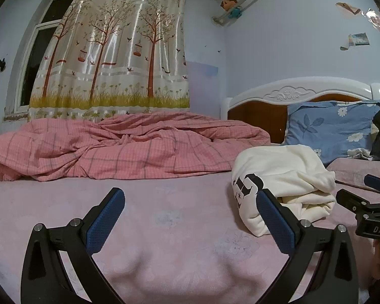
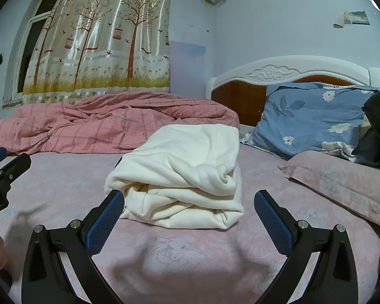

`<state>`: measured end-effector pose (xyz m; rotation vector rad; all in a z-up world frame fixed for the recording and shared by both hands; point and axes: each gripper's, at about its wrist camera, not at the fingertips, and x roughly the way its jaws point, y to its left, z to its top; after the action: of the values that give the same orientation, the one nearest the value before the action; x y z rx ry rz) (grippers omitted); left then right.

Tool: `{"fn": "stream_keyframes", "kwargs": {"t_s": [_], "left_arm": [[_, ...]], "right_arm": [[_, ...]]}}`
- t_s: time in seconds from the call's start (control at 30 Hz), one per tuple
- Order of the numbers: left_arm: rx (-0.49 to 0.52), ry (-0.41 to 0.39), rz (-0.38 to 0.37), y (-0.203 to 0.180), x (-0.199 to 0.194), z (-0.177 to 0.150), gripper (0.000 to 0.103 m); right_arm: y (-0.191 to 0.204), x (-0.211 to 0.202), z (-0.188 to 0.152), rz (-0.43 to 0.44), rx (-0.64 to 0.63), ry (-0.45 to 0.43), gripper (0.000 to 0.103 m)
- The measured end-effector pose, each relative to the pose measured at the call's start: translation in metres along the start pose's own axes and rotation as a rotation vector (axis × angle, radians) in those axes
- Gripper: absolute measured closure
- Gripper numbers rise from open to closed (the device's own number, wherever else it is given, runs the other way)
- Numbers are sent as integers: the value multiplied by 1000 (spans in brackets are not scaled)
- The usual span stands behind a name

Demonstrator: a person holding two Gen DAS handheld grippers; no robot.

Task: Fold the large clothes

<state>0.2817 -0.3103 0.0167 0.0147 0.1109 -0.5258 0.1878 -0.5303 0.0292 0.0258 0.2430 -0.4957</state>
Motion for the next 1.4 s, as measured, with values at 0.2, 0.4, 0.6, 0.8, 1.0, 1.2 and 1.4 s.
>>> {"fn": "stream_keyframes", "kwargs": {"t_s": [0.2,0.4,0.6,0.8,1.0,1.2,1.4], "left_arm": [[-12,-7,-2,1,-3,1,0],[-14,-10,-6,3,-5,0,0],[-3,-3,-4,3,-7,2,0],[17,-4,-7,-2,-6,5,0],[30,-19,-6,-5,-7,6,0],[53,-38,-6,-11,-6,7,0],[53,-37,-5,-13,-7,5,0]], "right_arm": [[1,0,-1,0,1,0,0],[1,0,0,0,-3,-1,0],[0,0,0,1,0,-1,0],[1,0,0,0,-1,0,0],[1,-1,0,0,-1,-1,0],[1,0,-1,0,-1,-1,0],[1,0,0,0,-1,-1,0]]}}
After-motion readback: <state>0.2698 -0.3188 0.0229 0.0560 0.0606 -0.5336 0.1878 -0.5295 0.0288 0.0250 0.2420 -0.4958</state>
